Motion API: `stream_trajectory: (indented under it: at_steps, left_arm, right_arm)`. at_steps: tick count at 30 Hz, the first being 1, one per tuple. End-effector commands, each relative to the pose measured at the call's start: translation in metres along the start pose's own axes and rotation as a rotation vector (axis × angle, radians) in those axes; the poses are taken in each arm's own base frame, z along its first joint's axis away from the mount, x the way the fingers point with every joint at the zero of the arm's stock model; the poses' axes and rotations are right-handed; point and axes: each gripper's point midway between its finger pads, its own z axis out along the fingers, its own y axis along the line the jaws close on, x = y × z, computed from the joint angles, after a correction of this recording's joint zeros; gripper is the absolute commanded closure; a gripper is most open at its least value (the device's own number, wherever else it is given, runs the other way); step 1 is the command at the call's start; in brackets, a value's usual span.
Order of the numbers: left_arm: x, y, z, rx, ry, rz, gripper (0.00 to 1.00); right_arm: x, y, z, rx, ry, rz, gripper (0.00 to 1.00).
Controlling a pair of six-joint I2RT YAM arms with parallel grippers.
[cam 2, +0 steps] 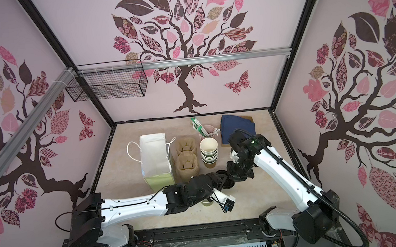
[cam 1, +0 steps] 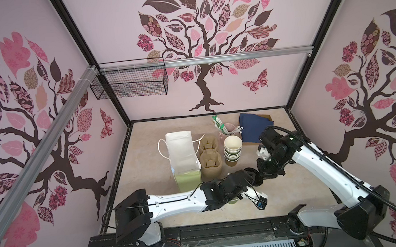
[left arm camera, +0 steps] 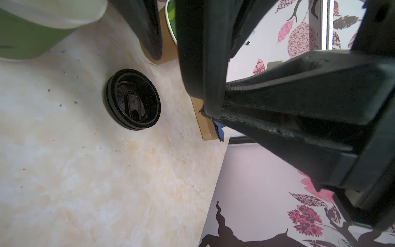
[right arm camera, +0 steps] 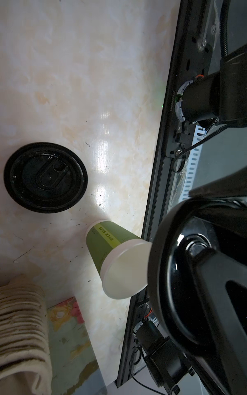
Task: Pack a coffee takeout order
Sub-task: Pick up the lid from the lid.
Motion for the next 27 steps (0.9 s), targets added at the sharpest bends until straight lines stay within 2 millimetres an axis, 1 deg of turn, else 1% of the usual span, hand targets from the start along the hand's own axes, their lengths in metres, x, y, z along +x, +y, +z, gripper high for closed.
stream_trajectory:
  at_steps: [1,8,10,14,19,23,25,27]
  left_arm:
    - [-0.001,0.029,0.001,-0.081,0.025,0.007,0.58]
    - [0.000,0.038,0.000,-0.109,0.034,-0.002,0.67]
    - [-0.001,0.039,0.000,-0.113,0.028,-0.013,0.70]
    - [-0.002,0.044,-0.003,-0.124,0.022,-0.030,0.73]
    - [0.000,0.041,-0.004,-0.114,0.024,-0.042,0.76]
    - [-0.001,0.044,-0.007,-0.117,0.012,-0.071,0.78]
    - [-0.001,0.046,-0.010,-0.124,0.009,-0.099,0.78]
    - [-0.001,0.048,-0.015,-0.123,-0.001,-0.144,0.78]
  right_arm:
    - [0.006,0.003,-0.008,-0.006,0.007,-0.001,0.89]
    - [0.003,0.006,-0.009,-0.019,-0.008,0.014,0.88]
    - [0.003,0.006,-0.009,-0.021,-0.010,0.018,0.87]
    - [-0.002,0.008,-0.016,-0.025,-0.040,0.030,0.84]
    - [-0.010,0.015,-0.032,-0.042,-0.098,0.044,0.79]
    - [-0.016,0.022,-0.048,-0.059,-0.147,0.052,0.69]
    - [-0.023,0.026,-0.063,-0.070,-0.203,0.055,0.64]
    - [-0.032,0.032,-0.087,-0.091,-0.302,0.061,0.60]
